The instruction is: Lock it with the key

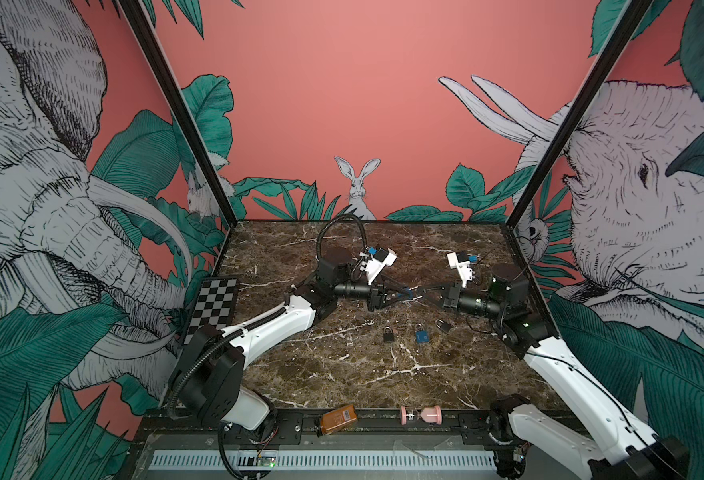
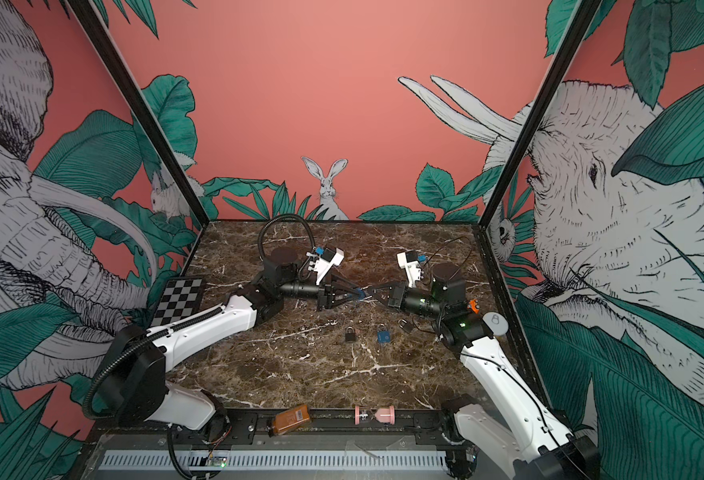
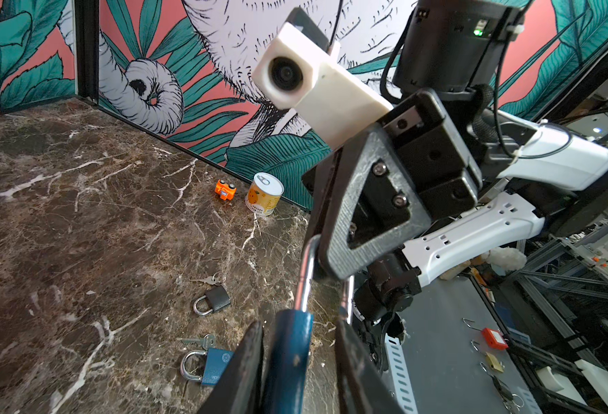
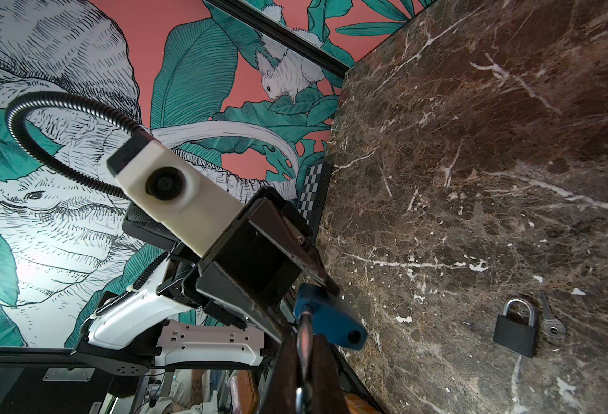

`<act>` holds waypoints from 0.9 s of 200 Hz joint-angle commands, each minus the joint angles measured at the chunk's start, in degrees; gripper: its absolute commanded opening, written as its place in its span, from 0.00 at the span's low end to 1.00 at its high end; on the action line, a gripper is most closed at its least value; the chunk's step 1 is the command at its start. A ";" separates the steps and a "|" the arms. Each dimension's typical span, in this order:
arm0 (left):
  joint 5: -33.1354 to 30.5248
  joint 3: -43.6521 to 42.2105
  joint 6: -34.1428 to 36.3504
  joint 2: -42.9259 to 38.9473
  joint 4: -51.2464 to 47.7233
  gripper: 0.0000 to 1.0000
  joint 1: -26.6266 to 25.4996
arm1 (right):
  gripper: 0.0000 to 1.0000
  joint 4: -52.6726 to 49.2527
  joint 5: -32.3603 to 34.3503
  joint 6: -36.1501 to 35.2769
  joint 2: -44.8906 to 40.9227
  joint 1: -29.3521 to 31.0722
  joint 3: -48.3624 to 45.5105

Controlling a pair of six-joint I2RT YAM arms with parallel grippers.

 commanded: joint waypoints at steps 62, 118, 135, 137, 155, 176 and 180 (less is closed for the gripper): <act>1.68 1.02 -0.38 0.04 0.12 0.37 -0.07 | 0.00 4.43 0.26 -0.14 -1.48 -0.50 3.33; 0.75 0.86 -0.61 0.14 0.20 0.39 -0.07 | 0.00 3.29 0.74 -1.23 -1.71 -0.51 2.93; 0.72 0.98 -0.87 0.19 0.36 0.35 -0.07 | 0.00 3.14 0.83 -1.36 -1.75 -0.51 2.82; 0.73 0.99 -0.94 0.21 0.37 0.35 -0.07 | 0.00 3.09 0.83 -1.33 -1.75 -0.50 2.82; 1.07 1.31 -1.22 0.30 0.62 0.21 -0.07 | 0.00 3.09 0.92 -1.56 -1.75 -0.59 2.73; 0.64 1.28 -1.70 0.03 0.73 0.00 -0.07 | 0.00 6.53 -0.48 -1.29 -1.91 -0.70 1.30; 0.55 1.17 -1.81 -0.16 0.73 0.00 -0.07 | 0.00 7.37 -0.89 -1.64 -2.03 -0.76 0.95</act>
